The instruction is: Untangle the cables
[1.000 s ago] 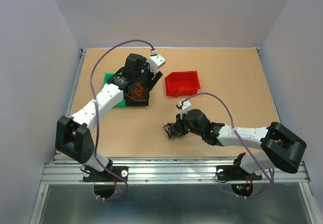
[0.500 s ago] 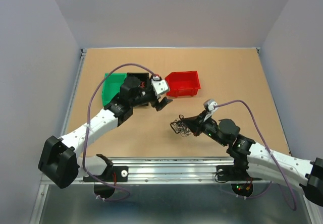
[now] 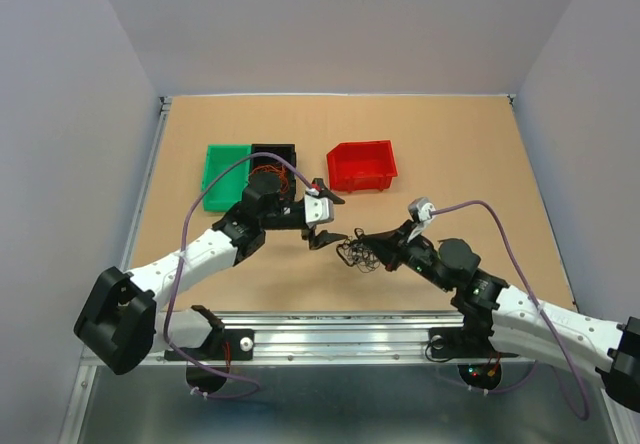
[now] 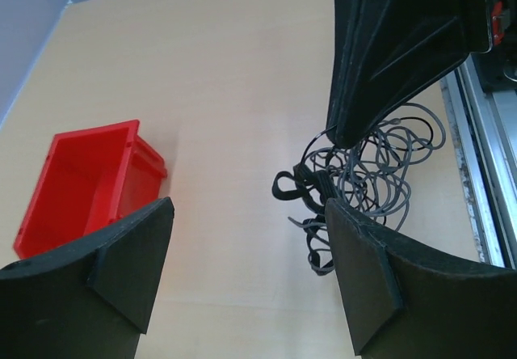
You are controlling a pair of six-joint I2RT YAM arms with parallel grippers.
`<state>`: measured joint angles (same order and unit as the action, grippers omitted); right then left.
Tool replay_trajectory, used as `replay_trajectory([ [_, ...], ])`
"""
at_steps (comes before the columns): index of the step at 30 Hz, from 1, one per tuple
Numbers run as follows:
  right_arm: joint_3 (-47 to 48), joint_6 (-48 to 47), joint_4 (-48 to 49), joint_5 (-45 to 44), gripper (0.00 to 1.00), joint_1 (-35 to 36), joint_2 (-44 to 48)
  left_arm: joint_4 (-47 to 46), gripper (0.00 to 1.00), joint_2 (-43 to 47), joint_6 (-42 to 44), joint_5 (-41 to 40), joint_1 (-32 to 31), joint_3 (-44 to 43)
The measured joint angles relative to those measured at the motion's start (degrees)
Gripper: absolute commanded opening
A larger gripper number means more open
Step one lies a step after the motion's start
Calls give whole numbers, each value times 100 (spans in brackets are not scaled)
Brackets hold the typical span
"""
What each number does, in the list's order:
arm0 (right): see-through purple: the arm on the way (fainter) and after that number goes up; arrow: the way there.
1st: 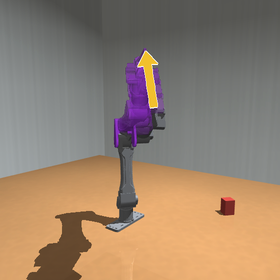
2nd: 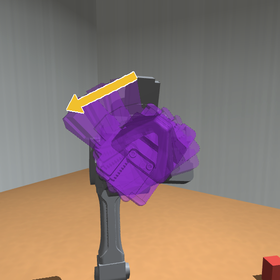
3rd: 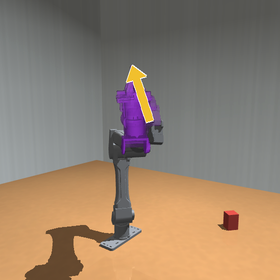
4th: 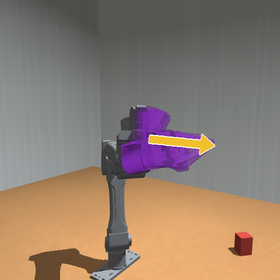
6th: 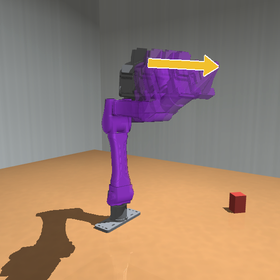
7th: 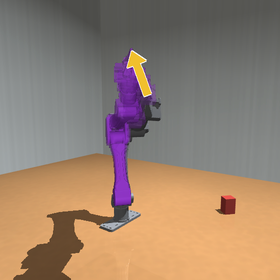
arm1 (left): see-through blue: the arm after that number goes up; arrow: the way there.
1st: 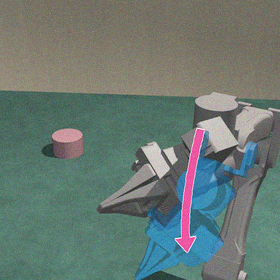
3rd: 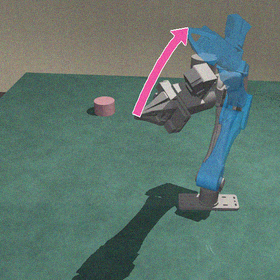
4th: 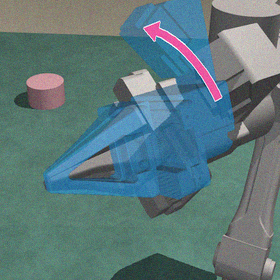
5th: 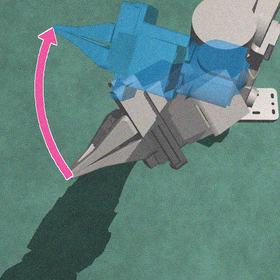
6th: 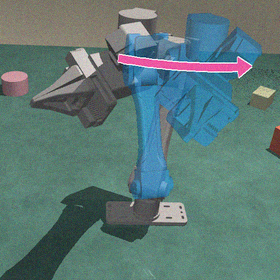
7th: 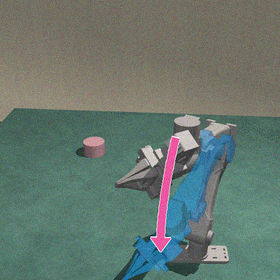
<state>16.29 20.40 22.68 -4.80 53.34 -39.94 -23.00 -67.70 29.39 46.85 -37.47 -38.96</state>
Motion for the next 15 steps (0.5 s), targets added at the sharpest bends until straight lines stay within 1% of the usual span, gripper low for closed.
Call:
replay_trajectory([
  [4,0,17,133,188,1,0,-199,-4,80,-286,48,85,-114,0],
  [5,0,20,186,256,0,0,-243,-4,77,-337,70,85,-166,0],
  [11,0,42,345,503,0,0,-291,-7,69,-363,164,59,-389,0],
  [13,0,42,391,542,0,0,-291,7,62,-367,197,26,-463,0],
  [14,0,42,433,570,0,0,-295,13,55,-372,216,2,-496,-2],
  [15,0,42,463,590,1,0,-297,17,52,-380,234,-17,-538,-2],
])
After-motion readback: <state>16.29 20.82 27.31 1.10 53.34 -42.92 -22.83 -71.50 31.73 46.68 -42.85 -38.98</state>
